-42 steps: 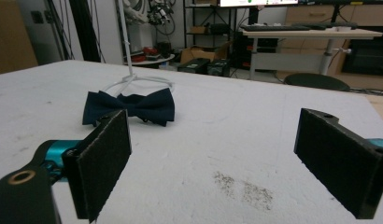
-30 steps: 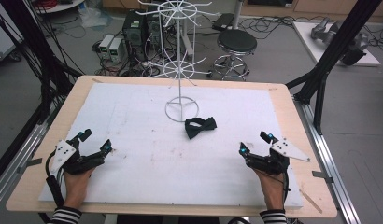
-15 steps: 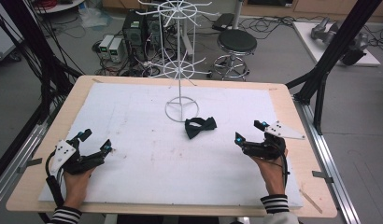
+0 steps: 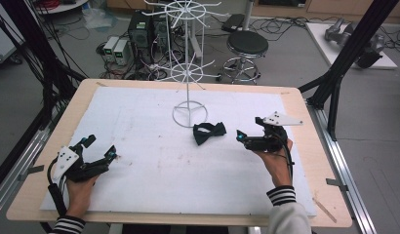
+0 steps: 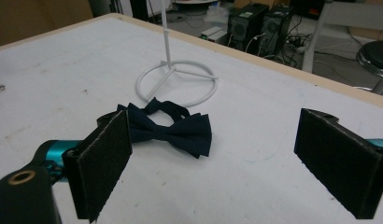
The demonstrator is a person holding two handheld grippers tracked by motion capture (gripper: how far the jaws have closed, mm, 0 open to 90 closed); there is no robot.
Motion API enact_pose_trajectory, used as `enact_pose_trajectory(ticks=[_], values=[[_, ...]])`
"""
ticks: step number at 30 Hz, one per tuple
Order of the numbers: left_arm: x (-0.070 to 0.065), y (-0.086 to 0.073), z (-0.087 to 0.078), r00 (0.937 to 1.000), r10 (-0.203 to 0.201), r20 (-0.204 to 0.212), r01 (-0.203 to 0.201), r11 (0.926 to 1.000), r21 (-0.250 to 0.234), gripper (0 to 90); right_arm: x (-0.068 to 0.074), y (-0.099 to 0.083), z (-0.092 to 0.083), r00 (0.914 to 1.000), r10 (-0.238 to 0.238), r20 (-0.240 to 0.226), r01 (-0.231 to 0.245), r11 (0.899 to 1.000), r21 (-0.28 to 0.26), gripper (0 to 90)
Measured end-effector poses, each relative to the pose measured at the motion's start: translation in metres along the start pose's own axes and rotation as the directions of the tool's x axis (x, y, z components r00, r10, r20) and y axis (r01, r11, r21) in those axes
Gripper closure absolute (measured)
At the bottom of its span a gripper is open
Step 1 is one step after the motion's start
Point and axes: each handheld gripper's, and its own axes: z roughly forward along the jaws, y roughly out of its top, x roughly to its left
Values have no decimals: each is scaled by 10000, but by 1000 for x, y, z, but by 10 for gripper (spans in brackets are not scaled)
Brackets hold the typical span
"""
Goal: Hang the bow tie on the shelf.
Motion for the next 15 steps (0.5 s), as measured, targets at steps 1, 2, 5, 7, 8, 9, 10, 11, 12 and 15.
enact_pose_trajectory(ticks=[1, 2, 5, 7, 8, 9, 10, 11, 12, 15], values=[[0, 0, 0, 10000, -5, -2, 5, 10000, 14, 141, 0, 1, 2, 10000, -8, -50, 8, 10000, 76, 102], [0, 0, 0, 10000, -44, -8, 44, 10000, -6, 141, -1, 3, 6, 10000, -35, -60, 36, 9998, 200, 102], [0, 0, 0, 10000, -46, -10, 46, 10000, 6, 141, -2, 6, 14, 9997, -52, -246, 60, 9994, 334, 102], [1, 0, 1, 10000, -53, -2, 53, 10000, -6, 141, -1, 9, 21, 9994, -53, -330, 73, 9981, 607, 102], [1, 0, 0, 10000, -49, 9, 49, 10000, 6, 141, -1, 9, 24, 9993, -17, -364, 39, 9983, 587, 102], [0, 0, 0, 10000, -56, -7, 56, 10000, -11, 141, -2, 10, 27, 9988, 62, -480, -35, 9984, 556, 102], [0, 0, 0, 10000, -54, -5, 54, 10000, -8, 141, -2, 10, 31, 9982, 144, -590, -107, 9979, 632, 102], [1, 0, 0, 10000, -48, 7, 48, 10000, 5, 141, -1, 10, 33, 9982, 147, -578, -104, 9972, 736, 102], [1, 0, 0, 10000, -58, 8, 58, 10000, 0, 141, -1, 10, 37, 9983, 67, -574, -20, 9967, 814, 102], [1, 0, 0, 10000, -83, 0, 83, 10000, 8, 141, -3, 11, 45, 9975, 99, -707, -30, 9952, 975, 102]])
